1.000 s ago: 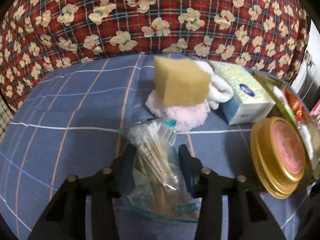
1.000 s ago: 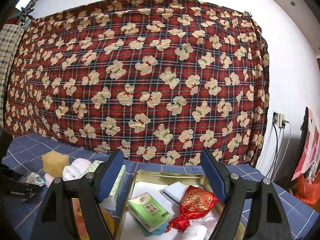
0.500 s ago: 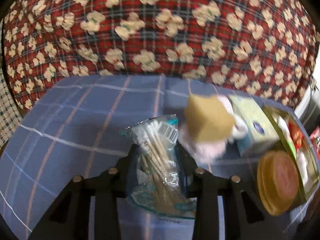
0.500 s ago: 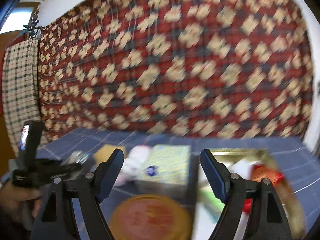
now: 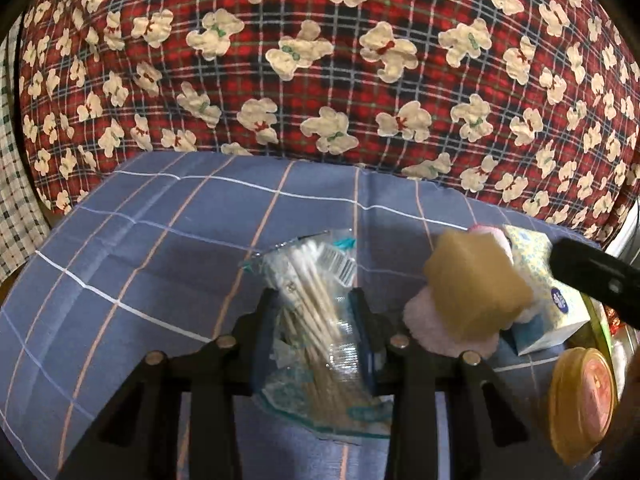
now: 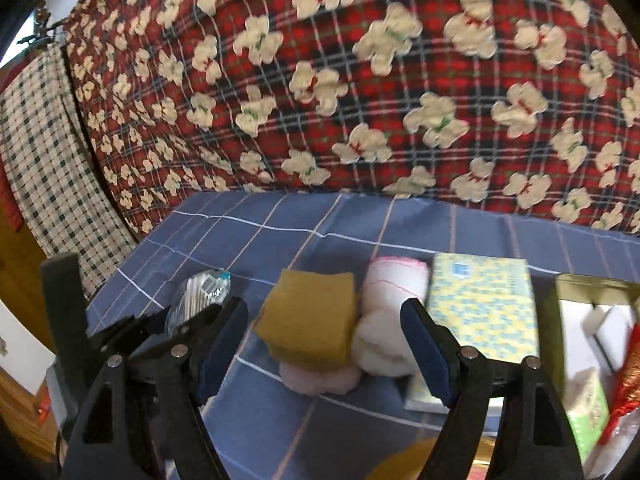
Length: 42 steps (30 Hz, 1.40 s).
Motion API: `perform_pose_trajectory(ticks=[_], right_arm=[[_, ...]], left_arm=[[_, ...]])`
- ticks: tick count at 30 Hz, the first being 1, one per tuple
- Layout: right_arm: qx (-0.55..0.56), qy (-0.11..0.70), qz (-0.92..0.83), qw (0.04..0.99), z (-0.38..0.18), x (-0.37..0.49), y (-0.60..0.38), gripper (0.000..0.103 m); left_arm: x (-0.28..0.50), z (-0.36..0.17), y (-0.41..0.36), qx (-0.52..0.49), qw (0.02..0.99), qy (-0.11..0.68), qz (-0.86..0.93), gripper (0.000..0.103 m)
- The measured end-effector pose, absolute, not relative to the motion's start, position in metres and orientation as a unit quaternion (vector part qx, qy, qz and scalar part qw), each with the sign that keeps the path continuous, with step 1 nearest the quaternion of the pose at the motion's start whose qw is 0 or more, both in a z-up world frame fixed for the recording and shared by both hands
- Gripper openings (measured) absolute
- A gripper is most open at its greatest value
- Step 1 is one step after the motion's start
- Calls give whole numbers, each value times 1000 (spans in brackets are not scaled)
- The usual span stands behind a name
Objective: Organize soft objects
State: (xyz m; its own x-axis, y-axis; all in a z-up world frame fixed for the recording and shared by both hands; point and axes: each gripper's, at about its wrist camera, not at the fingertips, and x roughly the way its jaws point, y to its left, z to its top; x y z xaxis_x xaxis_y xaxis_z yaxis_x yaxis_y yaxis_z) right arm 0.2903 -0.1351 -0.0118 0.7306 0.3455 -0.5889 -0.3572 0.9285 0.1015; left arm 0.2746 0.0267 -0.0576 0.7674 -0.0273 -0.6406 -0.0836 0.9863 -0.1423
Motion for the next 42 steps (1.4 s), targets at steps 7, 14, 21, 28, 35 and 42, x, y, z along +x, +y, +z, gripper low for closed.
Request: perform_pose_trajectory(ticks=[7,14,21,28,35,42], right_arm=[[-9,344,176,923,-24,305,-124,81],[-32,358,170,918,-33,311,-114,76],[-57,372,165,912,-43,316,-106,59],[-70,346,165,921,-36,305,-104,51],[-73,298,157,939,-25,286,-108,51],[-68,236,152,957,-19,260,-117,51]], left_arm=[[274,-58,31,-93,935,343,20,35],[274,-61,34,-98,932,349,26,35],[273,-62,34,-101,930,352,24,35],[271,-59,33,-114,933,342,5,35],[268,-56,32,-131,935,330,-20,35],[261,-52,18,-116,942,312,-41,35]])
